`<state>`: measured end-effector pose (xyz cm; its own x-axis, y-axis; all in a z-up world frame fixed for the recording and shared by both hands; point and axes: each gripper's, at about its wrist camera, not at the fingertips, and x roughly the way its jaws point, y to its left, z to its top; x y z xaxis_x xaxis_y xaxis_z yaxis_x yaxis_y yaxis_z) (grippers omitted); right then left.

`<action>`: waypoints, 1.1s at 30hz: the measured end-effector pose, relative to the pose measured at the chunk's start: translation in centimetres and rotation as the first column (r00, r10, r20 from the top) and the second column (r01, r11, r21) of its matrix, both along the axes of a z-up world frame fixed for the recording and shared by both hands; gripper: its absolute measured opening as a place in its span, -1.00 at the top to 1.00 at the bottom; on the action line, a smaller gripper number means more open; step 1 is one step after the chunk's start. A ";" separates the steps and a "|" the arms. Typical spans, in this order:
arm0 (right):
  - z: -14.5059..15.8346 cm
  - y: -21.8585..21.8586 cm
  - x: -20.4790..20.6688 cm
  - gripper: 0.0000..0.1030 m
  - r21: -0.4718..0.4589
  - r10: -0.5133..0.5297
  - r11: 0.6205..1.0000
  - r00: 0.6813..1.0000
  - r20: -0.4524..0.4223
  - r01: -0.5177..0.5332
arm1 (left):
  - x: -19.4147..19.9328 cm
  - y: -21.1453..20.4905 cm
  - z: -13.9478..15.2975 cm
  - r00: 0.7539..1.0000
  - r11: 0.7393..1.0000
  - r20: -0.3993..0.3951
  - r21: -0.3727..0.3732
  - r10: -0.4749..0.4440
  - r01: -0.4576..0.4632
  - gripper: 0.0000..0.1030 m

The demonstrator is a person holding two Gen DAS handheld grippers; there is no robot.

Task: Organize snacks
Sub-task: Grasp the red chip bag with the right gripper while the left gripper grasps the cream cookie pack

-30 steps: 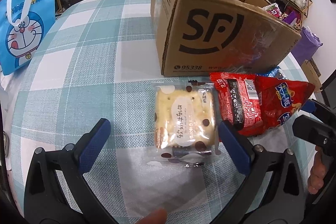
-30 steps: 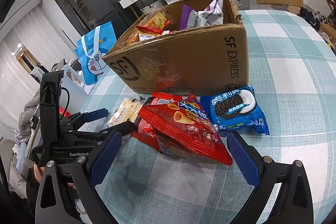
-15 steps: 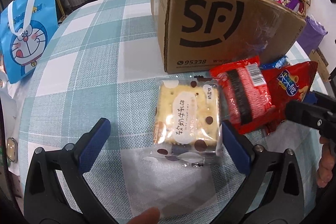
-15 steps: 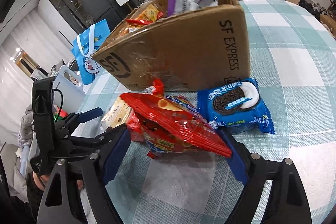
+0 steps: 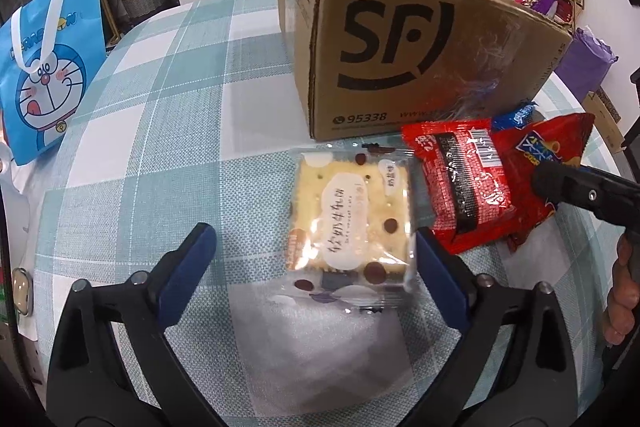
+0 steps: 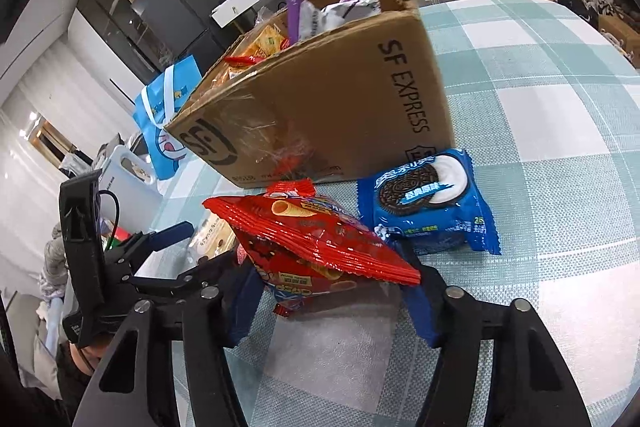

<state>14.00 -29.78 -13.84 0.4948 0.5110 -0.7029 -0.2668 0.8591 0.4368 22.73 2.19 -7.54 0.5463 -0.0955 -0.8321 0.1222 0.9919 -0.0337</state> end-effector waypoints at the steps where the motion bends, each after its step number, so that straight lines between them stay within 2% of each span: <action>1: 0.1 0.1 -0.1 -0.08 -0.002 0.002 1.000 1.000 0.006 -0.002 | -0.1 -0.1 0.1 1.000 1.000 0.003 -0.001 -0.004 0.004 -0.68; 3: 0.3 0.3 -0.3 -0.01 -0.008 0.016 1.000 1.000 0.017 -0.016 | -0.4 -0.3 0.4 1.000 1.000 0.012 -0.005 -0.011 0.011 -0.43; 5: 0.4 0.5 -0.6 0.02 -0.013 0.027 1.000 0.999 0.026 -0.027 | -0.5 -0.3 0.7 1.000 1.000 0.019 -0.010 -0.014 0.014 -0.07; 10: 0.5 0.5 -0.9 0.07 -0.004 0.036 0.999 0.999 0.032 -0.036 | -0.9 -0.4 1.0 1.000 0.999 0.021 -0.029 -0.021 0.022 -0.06; 16: 1.0 0.4 -1.1 0.09 0.004 0.030 1.000 0.998 0.050 -0.030 | -1.6 0.1 1.4 1.000 0.996 0.014 -0.090 -0.011 0.012 -0.06; 33: 3.5 -1.0 -2.9 0.12 0.056 0.021 0.998 0.991 0.129 -0.028 | -3.8 0.6 4.7 0.996 0.989 0.092 -0.145 0.000 0.013 -0.06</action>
